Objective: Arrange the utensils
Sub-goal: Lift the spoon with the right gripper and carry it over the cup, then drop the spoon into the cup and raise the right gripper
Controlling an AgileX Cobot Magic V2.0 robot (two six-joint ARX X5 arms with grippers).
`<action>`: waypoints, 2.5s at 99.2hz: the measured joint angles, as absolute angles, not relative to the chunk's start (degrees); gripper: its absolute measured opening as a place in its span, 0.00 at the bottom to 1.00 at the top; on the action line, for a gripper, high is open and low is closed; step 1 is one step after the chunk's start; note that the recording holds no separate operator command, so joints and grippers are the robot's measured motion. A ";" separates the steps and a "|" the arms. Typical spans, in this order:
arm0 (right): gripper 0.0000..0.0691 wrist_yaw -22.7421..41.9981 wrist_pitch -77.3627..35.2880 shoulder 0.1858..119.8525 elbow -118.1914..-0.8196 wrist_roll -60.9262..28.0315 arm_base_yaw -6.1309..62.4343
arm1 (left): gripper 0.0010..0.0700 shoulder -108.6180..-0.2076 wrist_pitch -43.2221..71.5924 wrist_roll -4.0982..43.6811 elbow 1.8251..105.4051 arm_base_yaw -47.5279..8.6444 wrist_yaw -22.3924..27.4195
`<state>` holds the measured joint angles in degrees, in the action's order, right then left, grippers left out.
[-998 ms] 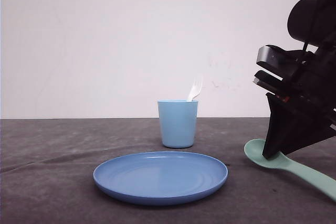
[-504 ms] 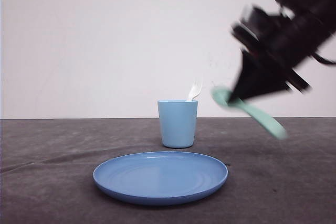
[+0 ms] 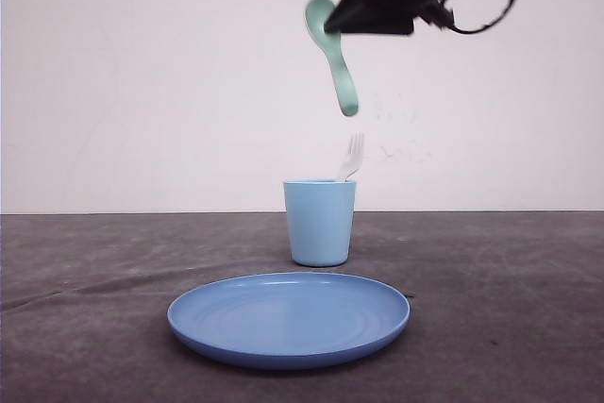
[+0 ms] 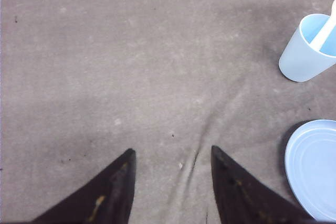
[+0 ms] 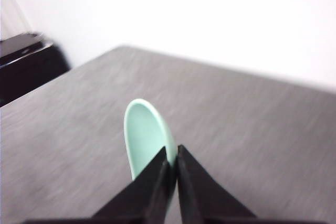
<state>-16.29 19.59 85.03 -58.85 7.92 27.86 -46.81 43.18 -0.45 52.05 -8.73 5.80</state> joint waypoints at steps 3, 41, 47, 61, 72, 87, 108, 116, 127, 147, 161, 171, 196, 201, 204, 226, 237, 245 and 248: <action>0.03 -14.96 21.04 85.19 -58.85 6.70 28.42 | 0.37 -46.81 43.18 -0.45 52.05 -8.73 5.80; 0.03 -11.97 37.41 95.31 -58.85 0.14 30.33 | 0.37 -46.81 43.22 -0.45 52.05 -8.73 5.80; 0.03 -11.97 38.65 97.58 -58.85 -0.05 30.33 | 0.37 -46.81 43.24 -0.45 52.05 -8.73 5.80; 0.03 -11.94 39.03 102.08 -58.85 -0.21 30.28 | 0.37 -46.81 43.79 -0.45 52.05 -8.73 5.82; 0.03 -11.92 38.04 104.60 -58.83 -0.21 30.39 | 0.37 -46.81 44.82 -0.45 52.05 -8.73 5.80; 0.03 -11.88 35.86 105.56 -58.83 -0.21 30.44 | 0.37 -46.81 45.23 -0.45 52.05 -8.73 5.80; 0.05 -11.79 33.56 105.56 -58.83 -0.21 30.44 | 0.37 -46.81 45.63 -0.45 52.05 -8.73 5.80; 0.17 -11.79 32.95 105.56 -58.83 -0.23 30.44 | 0.37 -46.81 45.65 -0.45 52.05 -8.73 5.80; 0.42 -11.92 32.36 105.56 -58.83 -0.21 30.44 | 0.37 -46.81 45.63 -0.45 52.05 -8.73 5.80; 0.54 -11.97 27.49 102.80 -58.83 -0.21 30.44 | 0.37 -46.81 45.65 -0.45 52.05 -8.73 5.80; 0.54 -11.97 21.26 96.57 -58.83 -0.21 30.44 | 0.37 -46.81 45.65 -0.45 52.05 -8.73 5.82; 0.54 -11.97 16.23 91.92 -58.83 -0.21 30.44 | 0.37 -46.81 45.65 -0.45 52.05 -8.73 5.82; 0.54 -11.97 0.49 81.60 -58.83 -0.21 29.34 | 0.37 -46.81 45.67 -0.45 52.05 -8.73 5.82; 0.54 -11.97 -2.87 79.53 -58.83 -0.19 28.77 | 0.37 -46.81 45.65 -0.45 52.05 -8.73 5.82; 0.54 -11.97 -5.37 78.06 -58.83 -0.19 28.23 | 0.37 -46.81 45.67 -0.45 52.05 -8.73 5.80; 0.54 -11.90 -15.62 70.52 -57.74 -0.19 24.43 | 0.37 -46.81 45.67 -0.45 52.05 -8.73 5.82; 0.54 -11.97 -15.77 66.70 -53.93 -0.16 23.31 | 0.37 -46.81 45.67 -0.45 52.05 -8.73 5.82; 0.54 -11.94 -15.84 64.90 -50.68 0.10 22.39 | 0.37 -46.81 45.67 -0.45 52.05 -8.73 5.80; 0.54 -11.94 -15.84 64.58 -49.56 0.32 22.11 | 0.37 -46.81 45.67 -0.45 52.05 -8.73 5.82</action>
<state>-11.94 -15.84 64.58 -49.56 0.32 22.11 -46.81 45.67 -0.45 52.05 -8.73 5.82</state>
